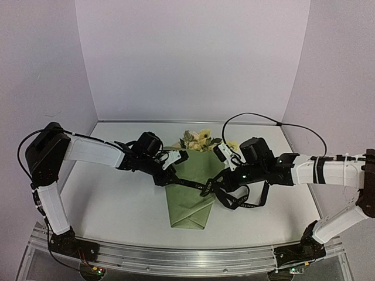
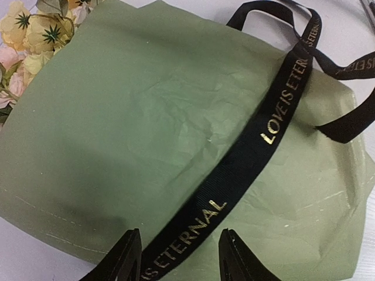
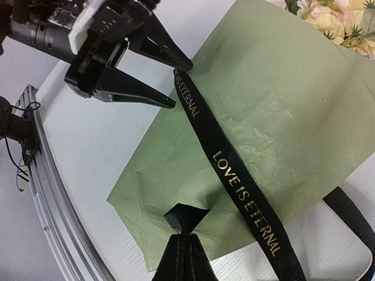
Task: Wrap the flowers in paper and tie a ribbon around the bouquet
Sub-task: Pick up the left side of the ribbon from the folded bouquet.
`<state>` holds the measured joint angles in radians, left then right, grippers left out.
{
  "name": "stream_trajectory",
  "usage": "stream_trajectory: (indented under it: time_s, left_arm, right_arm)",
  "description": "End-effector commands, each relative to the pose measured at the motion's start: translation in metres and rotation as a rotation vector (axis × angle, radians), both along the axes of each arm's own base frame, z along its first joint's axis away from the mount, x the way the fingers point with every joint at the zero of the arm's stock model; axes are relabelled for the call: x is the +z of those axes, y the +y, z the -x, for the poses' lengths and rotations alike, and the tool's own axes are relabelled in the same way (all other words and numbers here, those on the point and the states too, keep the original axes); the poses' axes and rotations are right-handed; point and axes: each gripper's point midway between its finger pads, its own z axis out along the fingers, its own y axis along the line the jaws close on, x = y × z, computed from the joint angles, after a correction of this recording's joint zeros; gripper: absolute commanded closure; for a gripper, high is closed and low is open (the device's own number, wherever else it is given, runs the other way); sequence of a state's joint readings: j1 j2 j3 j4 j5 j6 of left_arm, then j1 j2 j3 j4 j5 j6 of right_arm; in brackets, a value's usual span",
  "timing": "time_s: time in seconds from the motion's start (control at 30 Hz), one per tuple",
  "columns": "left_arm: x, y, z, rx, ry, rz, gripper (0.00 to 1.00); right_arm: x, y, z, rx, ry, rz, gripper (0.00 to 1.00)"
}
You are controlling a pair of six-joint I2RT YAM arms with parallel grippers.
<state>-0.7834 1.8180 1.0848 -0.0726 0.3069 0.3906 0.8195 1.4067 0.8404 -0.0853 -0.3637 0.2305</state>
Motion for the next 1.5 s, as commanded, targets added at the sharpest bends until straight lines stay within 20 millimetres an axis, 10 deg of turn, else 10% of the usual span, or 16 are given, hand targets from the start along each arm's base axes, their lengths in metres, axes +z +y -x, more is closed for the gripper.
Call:
stream_trajectory:
  time_s: [0.0,0.87,1.13,1.47]
  left_arm:
    - [0.012,-0.011,-0.017,-0.07,-0.074,-0.001,0.53]
    - [-0.024,-0.019,-0.009,-0.136,0.026,-0.045,0.63]
    - [-0.002,-0.031,-0.019,-0.113,-0.001,0.024,0.99]
    - [0.039,-0.038,-0.02,-0.116,0.028,0.157,1.0]
  right_arm:
    - [0.038,-0.002,-0.01,-0.04,-0.062,-0.051,1.0]
    - [0.072,-0.008,-0.033,-0.075,-0.116,-0.075,1.0]
    - [0.083,-0.009,-0.046,-0.087,-0.11,-0.101,1.0]
    - [0.109,0.03,-0.045,0.076,0.022,-0.32,1.0]
